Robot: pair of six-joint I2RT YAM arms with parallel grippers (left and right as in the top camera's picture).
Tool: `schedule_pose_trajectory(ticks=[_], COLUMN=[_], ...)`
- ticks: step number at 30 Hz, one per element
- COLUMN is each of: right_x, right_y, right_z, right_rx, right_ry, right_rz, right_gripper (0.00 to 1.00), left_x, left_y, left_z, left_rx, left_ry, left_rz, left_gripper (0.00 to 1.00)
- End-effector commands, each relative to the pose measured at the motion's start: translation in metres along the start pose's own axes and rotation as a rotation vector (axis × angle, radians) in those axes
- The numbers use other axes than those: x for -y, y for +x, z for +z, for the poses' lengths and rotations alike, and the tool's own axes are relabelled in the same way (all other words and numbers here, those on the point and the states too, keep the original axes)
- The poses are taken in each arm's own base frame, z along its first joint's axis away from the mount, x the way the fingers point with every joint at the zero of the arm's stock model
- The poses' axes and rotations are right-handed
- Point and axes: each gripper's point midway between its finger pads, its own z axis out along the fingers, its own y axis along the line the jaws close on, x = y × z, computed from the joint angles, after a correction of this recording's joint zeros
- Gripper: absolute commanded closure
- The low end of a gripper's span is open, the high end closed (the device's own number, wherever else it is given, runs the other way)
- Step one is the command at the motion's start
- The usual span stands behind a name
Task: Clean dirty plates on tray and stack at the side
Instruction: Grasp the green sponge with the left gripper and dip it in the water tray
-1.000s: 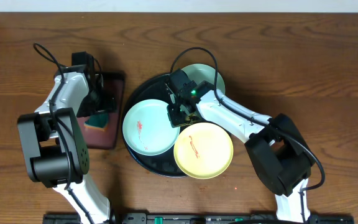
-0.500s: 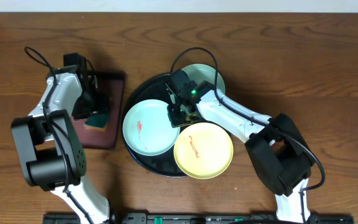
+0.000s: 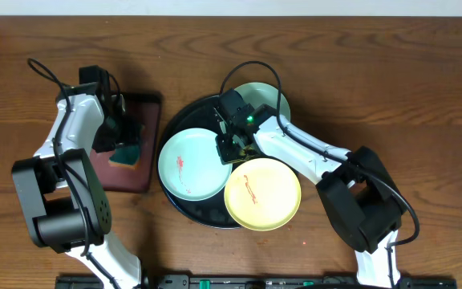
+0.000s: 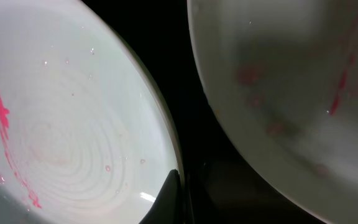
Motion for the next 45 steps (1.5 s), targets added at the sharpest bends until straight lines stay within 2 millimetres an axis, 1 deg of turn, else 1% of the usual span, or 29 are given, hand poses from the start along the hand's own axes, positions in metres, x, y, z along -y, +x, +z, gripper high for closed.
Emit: schedule_pose_trajectory(ticks=[1,9,14,15,30,38,39,42,45], right_x=[-0.009,-0.009,-0.009,-0.009,-0.009,-0.009,-0.008,-0.009,-0.009], right_y=[-0.003,-0.003,-0.003,-0.003,-0.003,-0.003,-0.003,-0.003,-0.004], right_z=[0.001,0.001,0.001,0.001,0.001,0.001,0.001,0.001,0.001], right_rx=[-0.001,-0.002,-0.001,-0.001,-0.001,-0.001,-0.001,0.000,0.004], right_ry=[-0.034,-0.033,-0.033,-0.033,-0.034,-0.033,-0.033,-0.034,-0.036], right_rz=[-0.017,-0.017,-0.017,-0.017,-0.017,-0.016,-0.016,-0.016,-0.016], right_gripper=[0.99,0.99,0.99,0.99,0.99,0.99,0.99,0.99,0.99], left_x=[0.000,-0.001,-0.001,-0.001,-0.001,-0.002,-0.002,-0.002,-0.001], left_y=[-0.003,0.006,0.003,0.003,0.003,0.007,0.007,0.008,0.005], left_z=[0.003,0.022,0.022,0.022,0.030,0.040,0.041,0.041,0.033], left_rx=[0.019,-0.036,-0.027,-0.027,-0.010,0.002,0.001,-0.001,0.002], left_ry=[0.003,-0.002,-0.002,-0.002,-0.001,-0.001,-0.001,-0.001,-0.001], left_rz=[0.014,0.014,0.010,0.010,0.010,0.010,0.010,0.010,-0.005], left_gripper=[0.47,0.49,0.56,0.57,0.55,0.55,0.61,0.93,0.93])
